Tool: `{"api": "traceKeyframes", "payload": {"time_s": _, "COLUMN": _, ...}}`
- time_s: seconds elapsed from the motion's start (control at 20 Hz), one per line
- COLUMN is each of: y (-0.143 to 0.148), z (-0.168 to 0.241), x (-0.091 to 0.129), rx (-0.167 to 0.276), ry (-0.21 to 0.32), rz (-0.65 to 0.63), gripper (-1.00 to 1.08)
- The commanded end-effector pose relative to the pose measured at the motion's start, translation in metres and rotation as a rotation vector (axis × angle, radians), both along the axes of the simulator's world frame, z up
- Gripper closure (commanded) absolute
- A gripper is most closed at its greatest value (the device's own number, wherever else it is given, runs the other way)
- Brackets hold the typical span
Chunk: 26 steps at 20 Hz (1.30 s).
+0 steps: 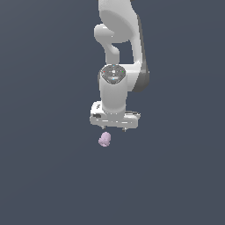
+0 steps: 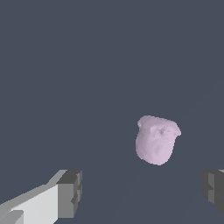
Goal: Pick up the object and move it to a goal position.
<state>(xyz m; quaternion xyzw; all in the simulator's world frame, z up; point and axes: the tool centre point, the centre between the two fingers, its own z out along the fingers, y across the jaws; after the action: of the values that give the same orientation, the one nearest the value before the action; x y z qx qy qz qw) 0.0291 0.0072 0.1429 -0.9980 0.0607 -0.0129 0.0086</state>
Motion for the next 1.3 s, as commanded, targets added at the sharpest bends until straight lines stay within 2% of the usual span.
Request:
{"api": "traceKeyframes", "payload": {"time_s": 0.0, "y": -0.015, "z": -0.018, "x": 0.001, "rx": -0.002, "ry": 0.010, "rz": -0.074, "gripper": -0.92}}
{"api": "traceKeyframes", "payload": {"time_s": 0.45, "y": -0.045, "z": -0.053, "x": 0.002, "rx": -0.011, "ry": 0.027, "rz": -0.221, "gripper": -0.92}}
{"api": "traceKeyframes", "payload": {"time_s": 0.85, "y": -0.046, "z": -0.061, "x": 0.001, "rx": -0.012, "ry": 0.029, "rz": -0.225, "gripper": -0.92}}
{"api": "traceKeyframes", "payload": {"time_s": 1.25, "y": -0.047, "z": -0.099, "x": 0.000, "rx": -0.012, "ry": 0.029, "rz": -0.230, "gripper": -0.92}}
